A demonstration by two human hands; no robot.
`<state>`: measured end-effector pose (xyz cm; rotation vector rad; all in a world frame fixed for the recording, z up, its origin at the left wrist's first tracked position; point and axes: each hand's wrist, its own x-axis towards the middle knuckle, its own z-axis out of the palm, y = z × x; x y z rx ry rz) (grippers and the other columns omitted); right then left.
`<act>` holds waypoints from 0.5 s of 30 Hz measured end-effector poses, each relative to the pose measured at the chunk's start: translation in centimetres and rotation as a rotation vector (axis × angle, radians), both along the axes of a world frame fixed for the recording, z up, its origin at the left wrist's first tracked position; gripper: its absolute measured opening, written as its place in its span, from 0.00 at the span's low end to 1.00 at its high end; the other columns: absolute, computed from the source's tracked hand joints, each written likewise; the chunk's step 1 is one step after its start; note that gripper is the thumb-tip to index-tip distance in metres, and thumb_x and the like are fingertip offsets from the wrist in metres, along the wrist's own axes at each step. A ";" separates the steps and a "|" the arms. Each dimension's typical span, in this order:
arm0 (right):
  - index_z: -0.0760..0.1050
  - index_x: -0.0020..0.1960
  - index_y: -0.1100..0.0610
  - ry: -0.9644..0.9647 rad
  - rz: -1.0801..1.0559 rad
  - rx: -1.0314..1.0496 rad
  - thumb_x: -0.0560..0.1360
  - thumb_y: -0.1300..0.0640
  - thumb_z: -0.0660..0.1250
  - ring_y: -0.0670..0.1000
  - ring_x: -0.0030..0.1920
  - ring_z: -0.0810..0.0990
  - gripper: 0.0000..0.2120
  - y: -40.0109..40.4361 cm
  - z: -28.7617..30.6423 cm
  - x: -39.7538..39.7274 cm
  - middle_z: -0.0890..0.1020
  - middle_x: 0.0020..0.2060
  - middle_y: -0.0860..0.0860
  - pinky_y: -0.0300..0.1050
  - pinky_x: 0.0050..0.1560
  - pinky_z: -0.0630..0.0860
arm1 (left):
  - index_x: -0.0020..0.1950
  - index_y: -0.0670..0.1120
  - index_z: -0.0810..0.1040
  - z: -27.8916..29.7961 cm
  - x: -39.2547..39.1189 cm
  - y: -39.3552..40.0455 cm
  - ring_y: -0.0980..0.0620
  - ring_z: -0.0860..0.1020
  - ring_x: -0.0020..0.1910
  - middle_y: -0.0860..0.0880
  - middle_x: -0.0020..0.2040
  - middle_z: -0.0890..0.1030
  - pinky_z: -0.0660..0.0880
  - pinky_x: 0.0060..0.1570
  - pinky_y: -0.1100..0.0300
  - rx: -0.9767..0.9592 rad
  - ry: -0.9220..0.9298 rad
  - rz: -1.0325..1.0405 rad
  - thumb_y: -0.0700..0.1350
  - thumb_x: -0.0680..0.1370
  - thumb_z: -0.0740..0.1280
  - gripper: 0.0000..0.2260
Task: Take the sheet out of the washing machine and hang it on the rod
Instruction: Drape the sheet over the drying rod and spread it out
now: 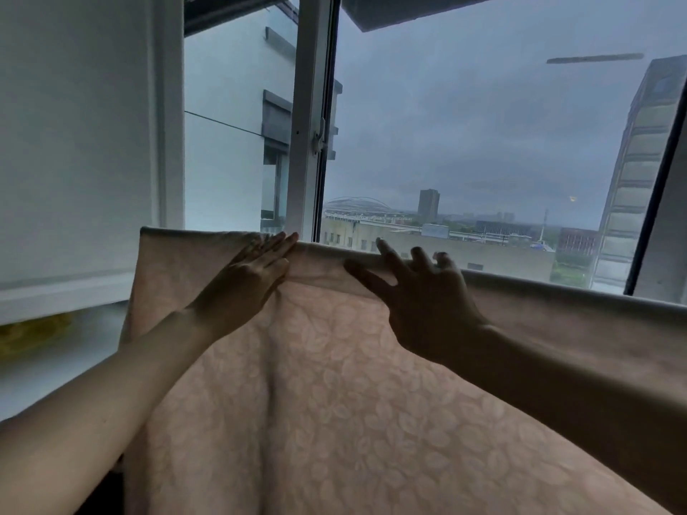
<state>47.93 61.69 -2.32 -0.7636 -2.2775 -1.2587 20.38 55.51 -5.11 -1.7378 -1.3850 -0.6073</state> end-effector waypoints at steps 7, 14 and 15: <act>0.34 0.75 0.42 -0.071 0.017 -0.078 0.77 0.47 0.58 0.62 0.72 0.56 0.38 -0.1 0.2 -2.0 0.40 0.77 0.56 0.58 0.65 0.61 | 0.50 0.41 0.79 -0.5 0.2 0.7 0.42 0.61 0.74 0.42 0.74 0.63 0.59 0.72 0.42 0.019 0.007 0.010 0.36 0.75 0.68 0.05; 0.38 0.76 0.43 -0.132 0.032 -0.059 0.76 0.46 0.60 0.62 0.70 0.60 0.39 0.4 0.6 -5.7 0.43 0.77 0.56 0.55 0.61 0.66 | 0.53 0.44 0.78 -0.8 -0.2 1.4 0.43 0.60 0.75 0.46 0.75 0.62 0.63 0.68 0.36 0.028 -0.066 -0.005 0.38 0.76 0.67 0.07; 0.38 0.76 0.44 -0.132 0.036 -0.060 0.76 0.46 0.60 0.62 0.70 0.60 0.38 0.4 0.6 -6.1 0.43 0.77 0.56 0.55 0.61 0.66 | 0.55 0.43 0.78 -0.8 -0.3 1.4 0.44 0.61 0.74 0.46 0.75 0.63 0.63 0.68 0.36 0.040 -0.077 -0.013 0.39 0.76 0.67 0.09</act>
